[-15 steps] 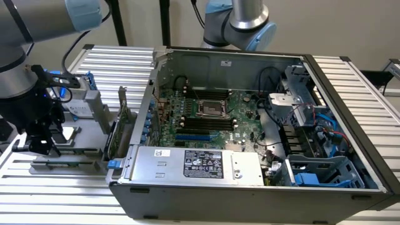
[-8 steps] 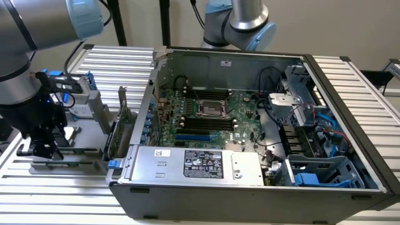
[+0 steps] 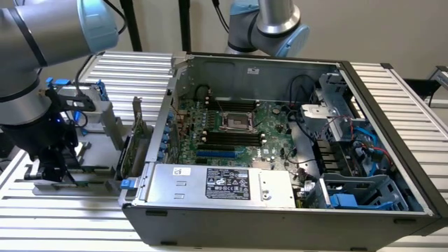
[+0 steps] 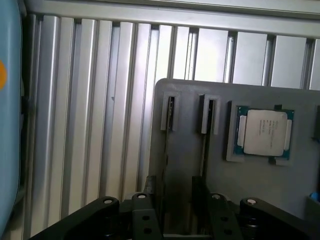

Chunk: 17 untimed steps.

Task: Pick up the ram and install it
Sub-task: 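Pick up the ram and move it above insertion slot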

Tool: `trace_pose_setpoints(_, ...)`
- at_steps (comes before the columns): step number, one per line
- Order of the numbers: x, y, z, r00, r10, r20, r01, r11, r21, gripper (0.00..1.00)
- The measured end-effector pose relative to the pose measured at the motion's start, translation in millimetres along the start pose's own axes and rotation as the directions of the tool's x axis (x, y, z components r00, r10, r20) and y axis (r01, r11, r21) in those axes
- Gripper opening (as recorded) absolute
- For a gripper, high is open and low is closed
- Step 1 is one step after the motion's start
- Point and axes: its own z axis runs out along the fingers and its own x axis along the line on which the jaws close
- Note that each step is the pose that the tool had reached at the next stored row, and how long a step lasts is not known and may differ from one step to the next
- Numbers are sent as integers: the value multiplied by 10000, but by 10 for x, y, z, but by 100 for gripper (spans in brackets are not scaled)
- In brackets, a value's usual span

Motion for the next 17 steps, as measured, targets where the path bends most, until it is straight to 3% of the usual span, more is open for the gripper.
trace_pose_setpoints(9, 1, -12, 123, 10000, 0, 0, 0, 10000, -1, 42)
trace_pose_setpoints(17, 11, -21, 171, 10000, -1, 1, 1, 10000, 1, 42)
